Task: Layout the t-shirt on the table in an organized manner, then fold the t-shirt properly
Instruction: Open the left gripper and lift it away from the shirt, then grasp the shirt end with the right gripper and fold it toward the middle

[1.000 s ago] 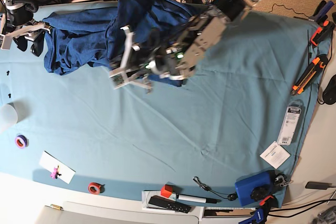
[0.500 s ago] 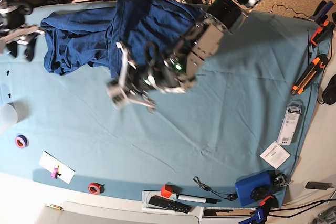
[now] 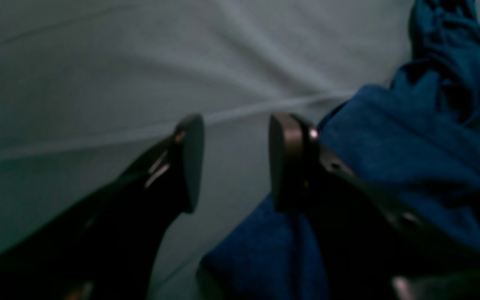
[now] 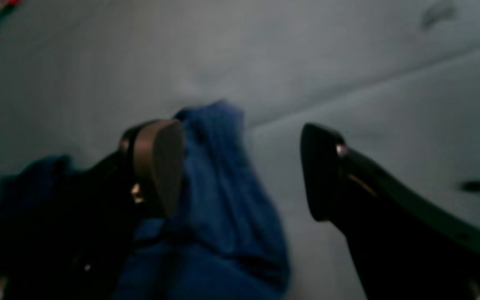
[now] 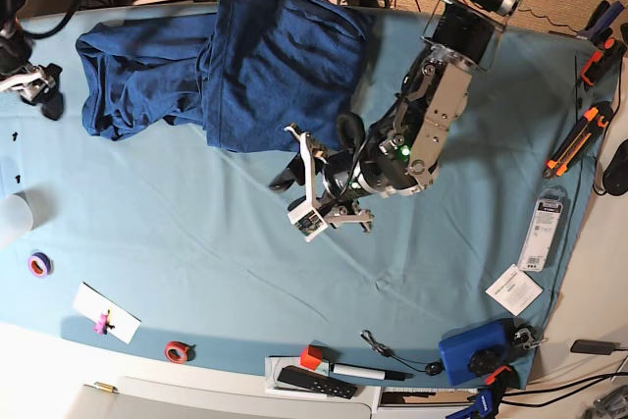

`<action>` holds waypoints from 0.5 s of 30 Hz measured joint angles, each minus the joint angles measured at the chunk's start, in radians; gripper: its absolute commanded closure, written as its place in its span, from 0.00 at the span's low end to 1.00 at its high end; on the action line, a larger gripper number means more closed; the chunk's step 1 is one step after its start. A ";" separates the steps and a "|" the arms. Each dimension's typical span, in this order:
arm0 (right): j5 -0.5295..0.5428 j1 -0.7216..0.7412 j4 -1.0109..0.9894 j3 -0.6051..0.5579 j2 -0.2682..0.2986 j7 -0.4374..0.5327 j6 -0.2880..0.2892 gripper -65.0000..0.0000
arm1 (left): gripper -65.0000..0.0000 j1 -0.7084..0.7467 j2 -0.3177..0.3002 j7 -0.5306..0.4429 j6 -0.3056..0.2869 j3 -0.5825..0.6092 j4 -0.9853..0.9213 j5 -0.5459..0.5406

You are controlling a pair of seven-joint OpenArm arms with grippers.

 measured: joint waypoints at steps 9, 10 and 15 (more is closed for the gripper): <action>0.012 0.026 -0.319 0.000 0.042 -0.056 0.109 0.34 | 0.59 0.000 0.000 -0.001 0.000 0.000 0.000 -0.005; 0.022 0.029 -0.337 -0.001 0.045 -0.053 0.107 0.34 | 0.59 0.000 0.000 -0.002 0.000 0.000 0.000 -0.005; 0.094 0.031 -0.374 -0.066 0.049 -0.038 0.108 0.34 | 0.59 0.000 0.001 -0.002 0.000 0.000 0.000 -0.005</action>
